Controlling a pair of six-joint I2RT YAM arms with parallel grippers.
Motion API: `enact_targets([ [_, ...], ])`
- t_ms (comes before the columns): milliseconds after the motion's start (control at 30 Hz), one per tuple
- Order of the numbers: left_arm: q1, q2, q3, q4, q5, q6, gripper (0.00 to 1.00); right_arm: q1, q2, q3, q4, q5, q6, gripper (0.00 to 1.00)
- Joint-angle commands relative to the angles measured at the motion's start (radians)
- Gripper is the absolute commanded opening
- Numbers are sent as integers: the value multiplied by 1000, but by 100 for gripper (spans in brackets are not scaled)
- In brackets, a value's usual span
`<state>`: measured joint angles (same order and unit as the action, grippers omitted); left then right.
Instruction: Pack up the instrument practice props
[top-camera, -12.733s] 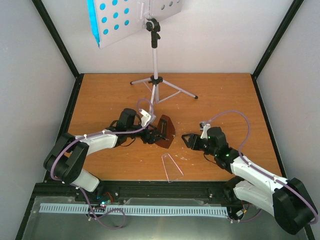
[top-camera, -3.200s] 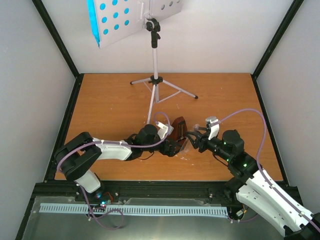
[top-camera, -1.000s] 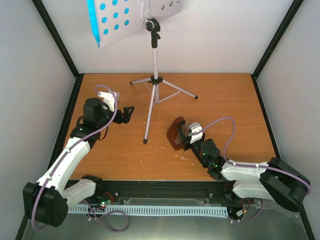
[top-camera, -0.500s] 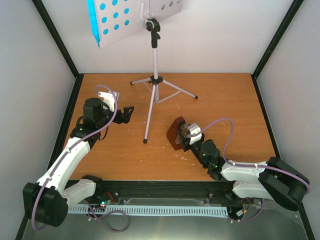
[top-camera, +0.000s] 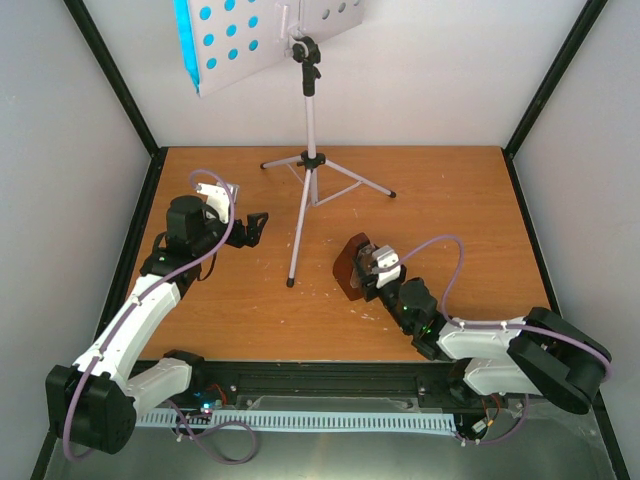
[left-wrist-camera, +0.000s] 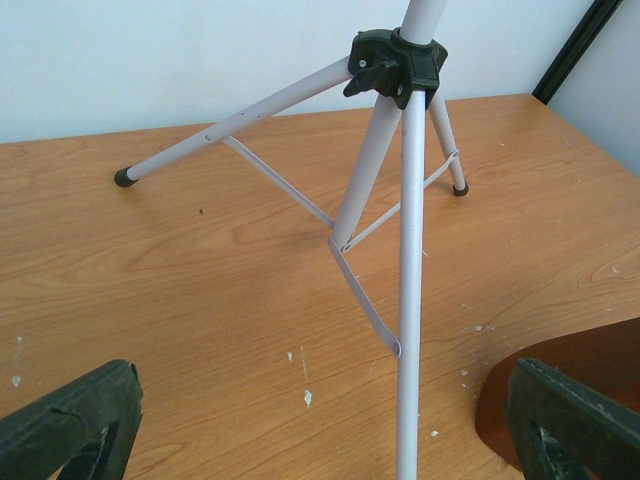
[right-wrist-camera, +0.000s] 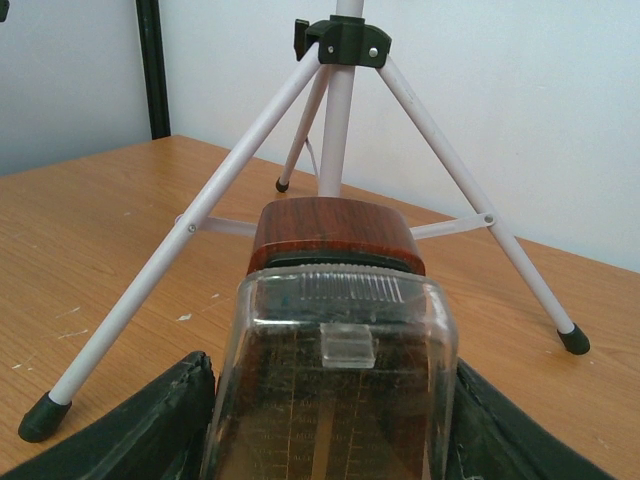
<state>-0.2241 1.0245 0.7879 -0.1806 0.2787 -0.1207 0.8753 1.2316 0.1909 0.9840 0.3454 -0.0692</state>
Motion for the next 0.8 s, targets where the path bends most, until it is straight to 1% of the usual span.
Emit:
enact_targets([
  [0, 5, -15, 2, 3, -1, 23, 99, 8, 31, -1, -111, -8, 20, 56],
  [100, 5, -16, 3, 3, 0, 23, 100, 8, 36, 8, -122, 0, 26, 59],
  [200, 5, -16, 1, 3, 0, 24, 100, 8, 41, 18, -138, 40, 37, 65],
  [267, 5, -14, 1, 3, 0, 23, 99, 8, 34, 22, -145, 58, 41, 74],
  [400, 6, -10, 2, -6, -29, 32, 99, 9, -33, 17, -180, 67, 54, 98],
  [433, 6, -12, -1, -7, -42, 36, 99, 8, -66, 12, -197, 64, 58, 100],
  [533, 6, -27, -4, -3, -59, 42, 100, 8, -191, 11, -285, 40, 68, 100],
  [667, 5, -47, -14, 12, 23, 48, 100, 8, -421, 15, -451, 28, 99, 100],
  [767, -3, -48, -8, 53, 77, -32, 100, 8, -592, 38, -570, 80, 137, 100],
])
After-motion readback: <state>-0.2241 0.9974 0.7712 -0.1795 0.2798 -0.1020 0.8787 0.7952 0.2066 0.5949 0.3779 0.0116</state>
